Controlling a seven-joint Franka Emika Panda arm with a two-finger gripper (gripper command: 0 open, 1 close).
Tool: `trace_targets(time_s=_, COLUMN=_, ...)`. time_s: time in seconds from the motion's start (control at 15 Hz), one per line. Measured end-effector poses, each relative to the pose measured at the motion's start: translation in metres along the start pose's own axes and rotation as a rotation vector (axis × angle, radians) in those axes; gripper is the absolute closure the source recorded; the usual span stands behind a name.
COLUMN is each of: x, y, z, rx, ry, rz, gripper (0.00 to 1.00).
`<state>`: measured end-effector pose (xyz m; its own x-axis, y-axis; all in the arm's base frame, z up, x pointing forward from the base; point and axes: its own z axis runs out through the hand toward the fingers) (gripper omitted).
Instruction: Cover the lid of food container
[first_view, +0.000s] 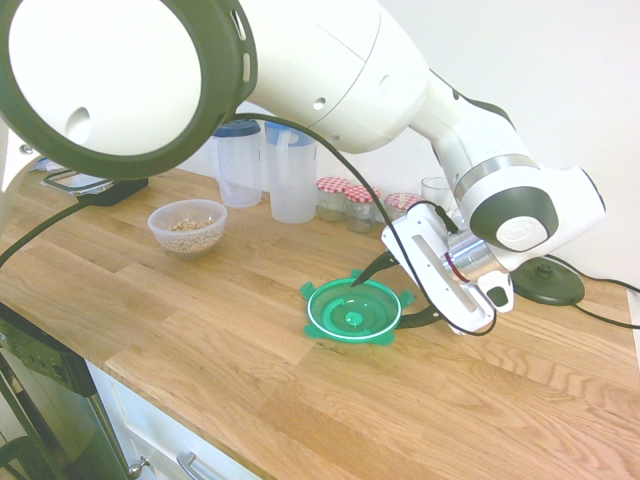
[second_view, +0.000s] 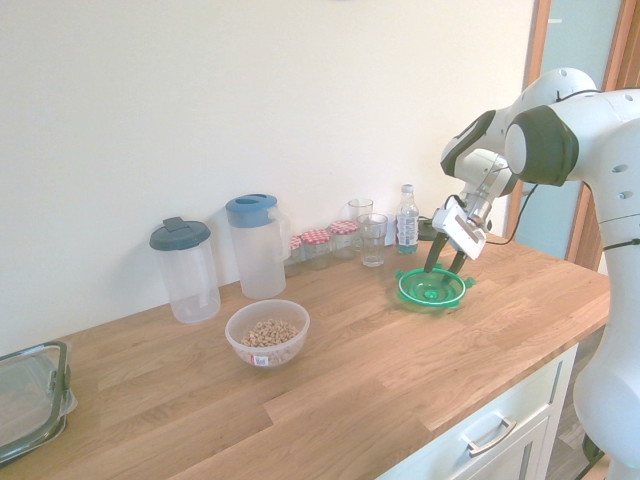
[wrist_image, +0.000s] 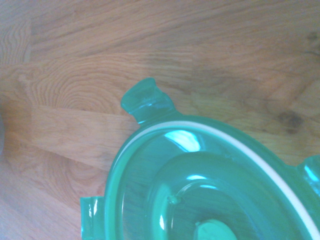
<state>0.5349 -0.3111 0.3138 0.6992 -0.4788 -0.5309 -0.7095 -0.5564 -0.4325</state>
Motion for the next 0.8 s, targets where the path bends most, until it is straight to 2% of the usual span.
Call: trace_targets(time_s=0.8, x=-0.005, y=-0.001, z=0.024, rx=-0.014, ry=-0.031, rz=0.003, gripper=1.0)
